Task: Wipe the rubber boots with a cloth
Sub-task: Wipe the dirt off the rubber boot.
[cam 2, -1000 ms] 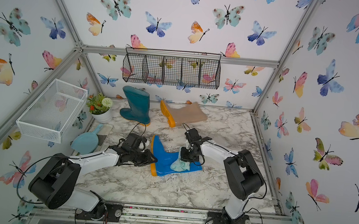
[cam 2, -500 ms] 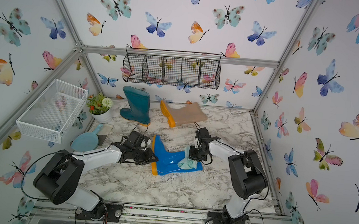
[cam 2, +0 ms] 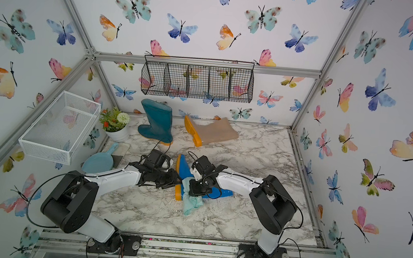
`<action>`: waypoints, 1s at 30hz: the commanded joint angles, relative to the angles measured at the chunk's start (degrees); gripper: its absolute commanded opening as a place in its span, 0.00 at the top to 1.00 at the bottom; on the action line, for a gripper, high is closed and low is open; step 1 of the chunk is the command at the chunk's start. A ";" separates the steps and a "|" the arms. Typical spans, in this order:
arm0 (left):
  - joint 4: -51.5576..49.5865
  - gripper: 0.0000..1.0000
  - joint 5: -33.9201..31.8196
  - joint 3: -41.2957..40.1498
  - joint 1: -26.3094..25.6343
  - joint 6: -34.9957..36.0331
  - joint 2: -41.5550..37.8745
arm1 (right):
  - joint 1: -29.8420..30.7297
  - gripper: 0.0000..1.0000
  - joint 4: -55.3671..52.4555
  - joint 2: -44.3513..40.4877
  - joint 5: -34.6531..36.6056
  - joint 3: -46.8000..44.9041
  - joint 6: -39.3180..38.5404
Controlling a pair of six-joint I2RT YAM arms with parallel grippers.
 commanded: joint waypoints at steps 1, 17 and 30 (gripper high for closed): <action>-3.16 0.54 -2.39 -0.67 0.59 1.28 -1.99 | -7.79 0.97 -4.69 -0.92 3.34 -6.20 -3.33; 2.85 0.51 -0.73 -4.65 -5.19 -4.74 -0.03 | 2.89 0.98 -1.58 5.16 0.09 3.52 0.15; -2.42 0.98 -4.32 -3.76 -5.30 -2.75 -2.32 | -21.22 0.98 -9.16 -7.58 7.95 -12.97 -9.88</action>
